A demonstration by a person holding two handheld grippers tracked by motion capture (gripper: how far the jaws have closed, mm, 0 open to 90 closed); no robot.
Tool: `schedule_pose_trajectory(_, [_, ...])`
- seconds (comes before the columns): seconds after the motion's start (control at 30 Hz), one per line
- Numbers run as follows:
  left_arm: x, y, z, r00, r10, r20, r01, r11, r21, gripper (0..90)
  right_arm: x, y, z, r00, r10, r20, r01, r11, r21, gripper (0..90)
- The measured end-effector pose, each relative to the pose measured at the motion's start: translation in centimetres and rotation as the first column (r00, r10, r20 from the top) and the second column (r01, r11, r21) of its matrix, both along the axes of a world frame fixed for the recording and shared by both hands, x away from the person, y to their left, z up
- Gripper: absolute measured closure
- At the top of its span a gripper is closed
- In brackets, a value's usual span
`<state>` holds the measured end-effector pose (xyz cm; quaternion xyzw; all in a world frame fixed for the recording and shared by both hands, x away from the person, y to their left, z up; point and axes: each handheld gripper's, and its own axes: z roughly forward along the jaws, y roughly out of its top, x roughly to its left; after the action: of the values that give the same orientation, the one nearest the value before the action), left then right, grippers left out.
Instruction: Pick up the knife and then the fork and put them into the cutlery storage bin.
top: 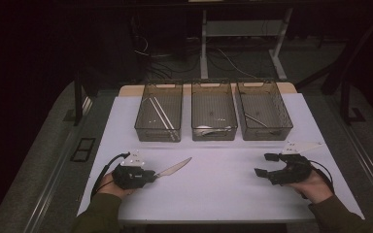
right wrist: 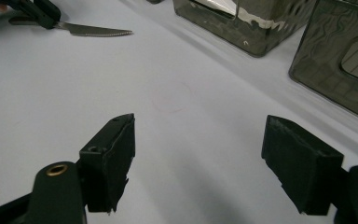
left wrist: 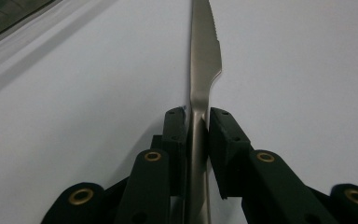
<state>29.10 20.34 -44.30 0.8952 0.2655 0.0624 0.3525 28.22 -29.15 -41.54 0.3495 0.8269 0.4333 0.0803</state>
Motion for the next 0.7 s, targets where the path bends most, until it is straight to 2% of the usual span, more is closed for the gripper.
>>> schedule_pose_trajectory(0.17, [0.13,-0.31,0.21,1.0,-0.003,-0.001,0.003,0.9995,0.032,78.8,0.01,0.05,-0.01,1.0,0.001,0.0,-0.001,1.0,-0.001,25.6])
schedule_pose_trajectory(0.27, [0.07,-0.54,0.33,0.9996,0.021,-0.018,-0.02,0.999,0.039,79.4,-0.03,0.08,0.01,1.0,0.003,0.001,-0.003,1.0,0.0,25.6])
schedule_pose_trajectory(0.57, [0.24,-0.55,0.46,0.9995,0.023,-0.022,-0.022,0.9988,0.044,79.6,-0.01,-0.01,0.06,1.0,-0.001,0.002,0.001,1.0,0.001,25.6])
schedule_pose_trajectory(0.7, [0.19,-0.54,0.53,0.9986,0.038,-0.035,-0.037,0.9988,0.031,79.5,-0.01,-0.08,0.14,1.0,-0.002,0.001,0.002,1.0,0.004,25.6])
